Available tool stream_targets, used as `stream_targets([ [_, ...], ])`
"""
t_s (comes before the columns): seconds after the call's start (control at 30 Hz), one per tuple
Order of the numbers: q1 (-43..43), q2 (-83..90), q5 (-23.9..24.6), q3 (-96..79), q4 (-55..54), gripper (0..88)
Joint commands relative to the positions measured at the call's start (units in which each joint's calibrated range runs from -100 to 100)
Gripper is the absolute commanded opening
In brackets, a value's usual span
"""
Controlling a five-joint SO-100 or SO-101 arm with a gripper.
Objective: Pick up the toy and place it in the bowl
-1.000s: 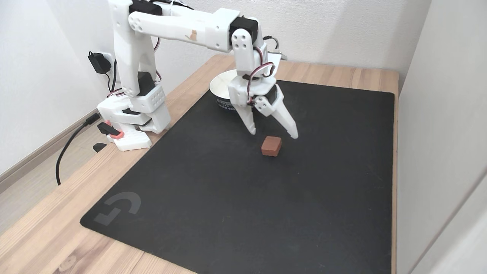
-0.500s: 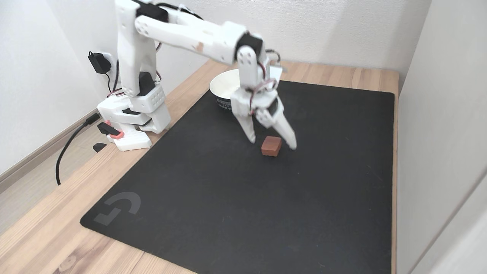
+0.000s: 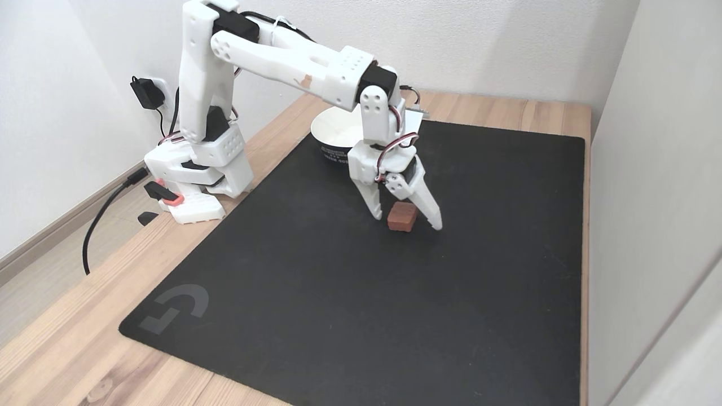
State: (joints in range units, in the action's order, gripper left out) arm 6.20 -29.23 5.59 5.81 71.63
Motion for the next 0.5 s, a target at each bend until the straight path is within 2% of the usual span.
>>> stream_targets([
  [0.0, 0.0, -1.7, 0.1, 0.2, -1.3, 25.0],
  [0.07, 0.0, -1.7, -0.1, 0.2, -2.4, 13.2],
  [0.1, 0.0, -1.7, -0.1, 0.1, -3.0, 2.7],
  [0.47, -0.1, -1.0, -0.2, -0.1, -2.4, 2.5],
])
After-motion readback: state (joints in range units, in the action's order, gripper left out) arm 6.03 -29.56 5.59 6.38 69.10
